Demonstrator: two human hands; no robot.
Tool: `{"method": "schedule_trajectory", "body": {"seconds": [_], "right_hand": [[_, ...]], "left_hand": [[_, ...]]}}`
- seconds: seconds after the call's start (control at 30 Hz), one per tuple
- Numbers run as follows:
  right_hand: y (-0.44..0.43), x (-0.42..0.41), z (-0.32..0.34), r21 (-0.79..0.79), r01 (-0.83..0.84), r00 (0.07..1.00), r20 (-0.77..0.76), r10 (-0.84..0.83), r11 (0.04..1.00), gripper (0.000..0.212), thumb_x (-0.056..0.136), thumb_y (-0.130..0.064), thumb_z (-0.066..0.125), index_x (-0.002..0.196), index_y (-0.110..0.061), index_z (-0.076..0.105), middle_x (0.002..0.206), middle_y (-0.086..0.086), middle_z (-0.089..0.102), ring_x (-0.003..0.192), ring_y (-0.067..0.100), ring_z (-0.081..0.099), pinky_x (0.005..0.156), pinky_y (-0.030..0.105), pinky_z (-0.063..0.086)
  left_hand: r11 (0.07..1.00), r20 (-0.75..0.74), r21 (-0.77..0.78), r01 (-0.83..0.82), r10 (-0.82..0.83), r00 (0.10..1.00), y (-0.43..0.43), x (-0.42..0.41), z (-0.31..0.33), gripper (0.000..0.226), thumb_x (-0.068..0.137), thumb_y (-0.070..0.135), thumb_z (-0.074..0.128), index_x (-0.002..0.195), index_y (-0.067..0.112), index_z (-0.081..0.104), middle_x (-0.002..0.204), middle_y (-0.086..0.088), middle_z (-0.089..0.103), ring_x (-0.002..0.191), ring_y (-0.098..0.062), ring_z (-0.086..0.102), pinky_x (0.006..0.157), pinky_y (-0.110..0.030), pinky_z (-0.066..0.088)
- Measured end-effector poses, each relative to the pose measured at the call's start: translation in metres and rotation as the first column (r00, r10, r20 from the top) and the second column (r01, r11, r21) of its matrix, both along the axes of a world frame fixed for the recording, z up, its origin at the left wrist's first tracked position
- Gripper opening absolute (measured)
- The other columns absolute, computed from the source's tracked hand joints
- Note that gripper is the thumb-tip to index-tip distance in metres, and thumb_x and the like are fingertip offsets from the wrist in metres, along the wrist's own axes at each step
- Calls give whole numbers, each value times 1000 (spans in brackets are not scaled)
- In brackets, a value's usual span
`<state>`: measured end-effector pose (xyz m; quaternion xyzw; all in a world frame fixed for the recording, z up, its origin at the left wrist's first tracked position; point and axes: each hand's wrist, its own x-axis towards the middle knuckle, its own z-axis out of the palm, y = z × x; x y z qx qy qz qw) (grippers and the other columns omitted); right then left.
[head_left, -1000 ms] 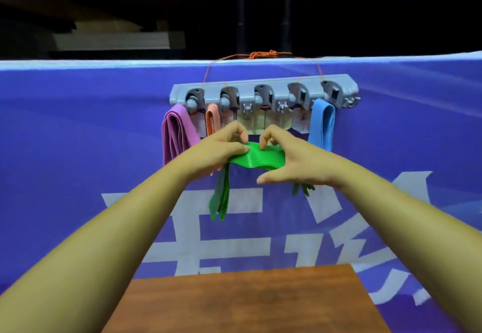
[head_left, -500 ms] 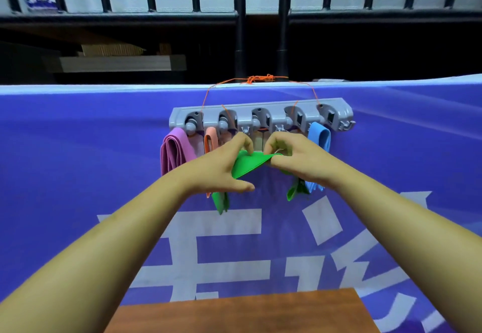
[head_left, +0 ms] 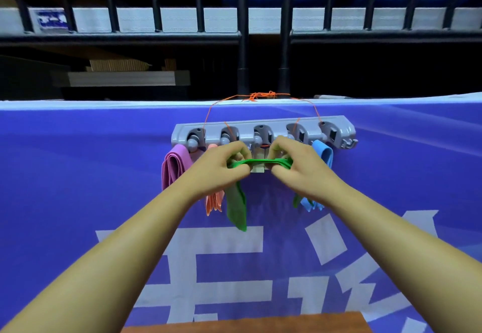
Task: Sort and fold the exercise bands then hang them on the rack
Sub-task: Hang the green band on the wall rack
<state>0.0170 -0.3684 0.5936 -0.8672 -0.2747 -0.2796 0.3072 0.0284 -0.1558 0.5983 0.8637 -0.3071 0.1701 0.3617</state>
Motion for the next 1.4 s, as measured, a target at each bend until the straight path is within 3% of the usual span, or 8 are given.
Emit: {"method": "schedule_trajectory", "body": {"seconds": [0.17, 0.3, 0.43, 0.6, 0.87, 1.03, 1.3, 1.4], "right_hand": [[12, 12, 6, 213, 52, 998, 31, -60, 976, 18, 82, -7, 55, 86, -24, 53, 74, -3, 60, 56, 7, 43, 54, 20, 35], [26, 32, 3, 296, 160, 981, 55, -184, 942, 15, 82, -10, 53, 83, -24, 51, 62, -2, 58, 52, 12, 47, 55, 31, 41], [36, 47, -6, 227, 249, 956, 99, -277, 942, 10, 82, -10, 52, 88, -18, 52, 66, 3, 61, 68, 31, 54, 62, 43, 48], [41, 57, -11, 145, 274, 952, 99, -289, 951, 10, 82, -9, 56, 92, -12, 56, 77, 9, 62, 74, 33, 56, 68, 46, 50], [43, 65, -36, 155, 207, 962, 147, -230, 966, 15, 82, -11, 55, 97, -9, 59, 94, 6, 60, 88, 25, 55, 75, 44, 48], [46, 67, -34, 266, 127, 955, 226, -190, 955, 23, 83, -5, 52, 101, -8, 66, 98, 6, 65, 91, 22, 59, 79, 34, 45], [41, 66, -46, 213, 204, 949, 199, -246, 956, 32, 87, -10, 49, 117, -14, 62, 102, 5, 70, 90, 27, 62, 73, 41, 51], [42, 63, -47, 217, 226, 929, 244, -277, 950, 29, 86, -13, 52, 112, -13, 64, 101, 3, 70, 90, 24, 63, 74, 37, 50]], "left_hand": [[988, 205, -81, -133, 147, 968, -9, 9, 9, 6, 83, 19, 59, 85, 24, 59, 66, 4, 55, 58, -6, 44, 57, -24, 35], [950, 213, -178, -255, 291, 933, -21, 20, 8, 9, 88, 22, 56, 93, 20, 62, 78, -4, 63, 66, -17, 51, 60, -32, 40], [921, 264, -129, -367, 389, 883, -26, 26, 3, 13, 89, 16, 52, 96, 10, 61, 74, -13, 62, 74, -35, 56, 65, -43, 46], [886, 271, 5, -463, 444, 854, -27, 32, -11, 19, 90, 14, 49, 103, 8, 60, 85, -20, 63, 87, -38, 56, 73, -47, 48], [883, 208, -159, -441, 467, 860, -34, 31, -34, 17, 89, 10, 47, 102, 9, 58, 78, -14, 59, 99, -29, 39, 71, -48, 47], [864, 250, -242, -442, 496, 832, -35, 33, -36, 23, 91, 8, 47, 110, 9, 60, 76, -17, 60, 102, -31, 46, 73, -44, 43], [907, 181, -185, -379, 410, 894, -34, 39, -43, 43, 85, 8, 52, 127, 14, 57, 97, -11, 69, 94, -33, 60, 79, -47, 51], [888, 224, -239, -394, 445, 867, -35, 37, -38, 41, 85, 7, 51, 125, 14, 59, 78, -5, 61, 101, -33, 50, 78, -46, 49]]}}
